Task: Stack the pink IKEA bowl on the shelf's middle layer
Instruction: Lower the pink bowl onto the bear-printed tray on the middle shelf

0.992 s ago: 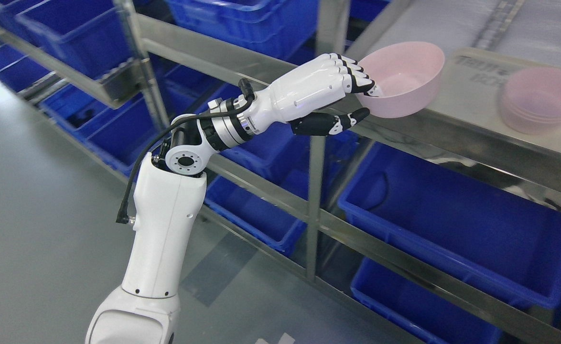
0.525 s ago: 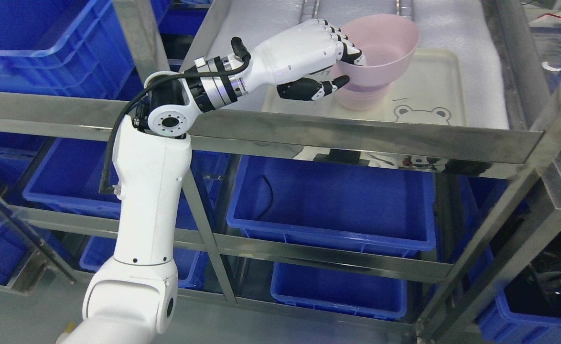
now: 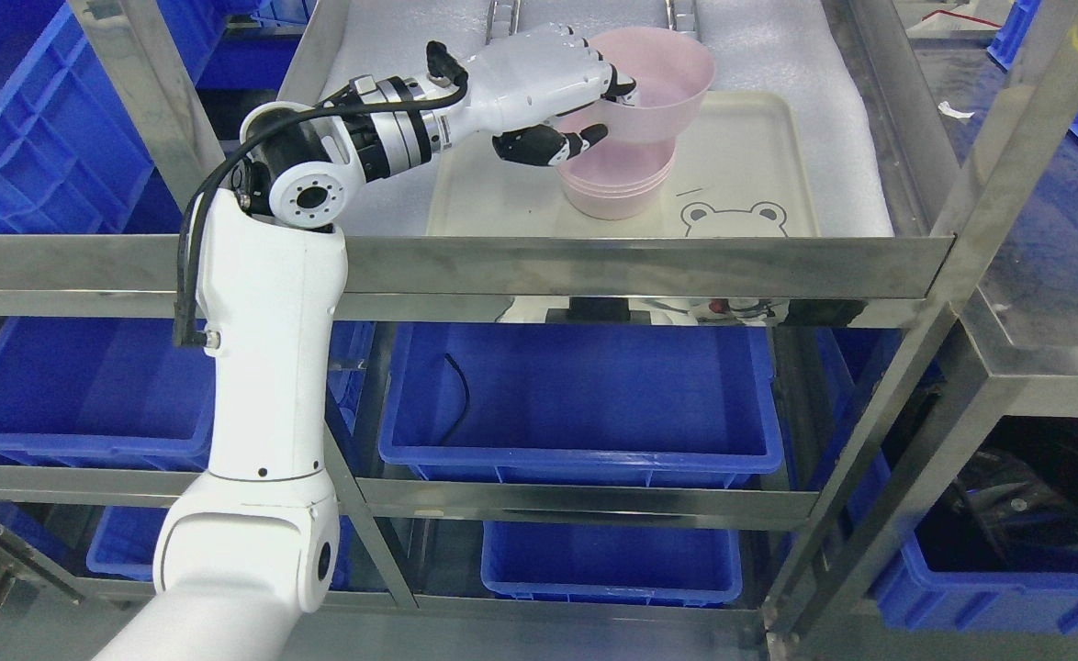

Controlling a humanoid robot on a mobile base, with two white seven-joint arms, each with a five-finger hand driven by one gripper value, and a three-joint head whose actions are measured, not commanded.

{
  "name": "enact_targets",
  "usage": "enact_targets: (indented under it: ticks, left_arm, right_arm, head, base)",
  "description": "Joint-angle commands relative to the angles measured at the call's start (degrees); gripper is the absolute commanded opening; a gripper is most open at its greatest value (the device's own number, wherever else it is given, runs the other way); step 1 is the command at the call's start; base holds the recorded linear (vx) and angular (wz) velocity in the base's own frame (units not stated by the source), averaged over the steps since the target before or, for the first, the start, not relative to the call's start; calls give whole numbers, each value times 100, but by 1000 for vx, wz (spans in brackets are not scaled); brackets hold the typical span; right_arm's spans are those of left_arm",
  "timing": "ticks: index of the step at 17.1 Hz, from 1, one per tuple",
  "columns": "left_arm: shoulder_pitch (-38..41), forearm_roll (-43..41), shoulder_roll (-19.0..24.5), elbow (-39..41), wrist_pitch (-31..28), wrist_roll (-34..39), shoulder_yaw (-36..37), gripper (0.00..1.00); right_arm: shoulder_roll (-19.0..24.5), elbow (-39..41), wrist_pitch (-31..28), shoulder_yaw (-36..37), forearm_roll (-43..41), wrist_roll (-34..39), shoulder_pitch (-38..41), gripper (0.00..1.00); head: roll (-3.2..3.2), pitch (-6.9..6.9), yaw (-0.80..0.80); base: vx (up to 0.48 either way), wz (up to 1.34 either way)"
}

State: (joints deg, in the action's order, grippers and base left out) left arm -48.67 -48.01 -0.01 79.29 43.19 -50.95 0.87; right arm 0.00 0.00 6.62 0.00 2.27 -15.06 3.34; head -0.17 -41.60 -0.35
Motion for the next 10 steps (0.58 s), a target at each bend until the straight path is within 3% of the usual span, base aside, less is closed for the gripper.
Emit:
enact_targets:
  ticks: [1,10]
  left_arm:
    - [-20,-402,133,-432,-4,-3,36,4]
    - [-55,-420,101,-581,40,-3,528,4]
  right_arm:
    - [-100,100,-3,-26,2,3,0,100]
    - [-100,100,-3,-26,2,3,0,100]
  head:
    - [0,0,0]
    - [0,1,0]
  base:
    - [15,-77]
    - [2,17]
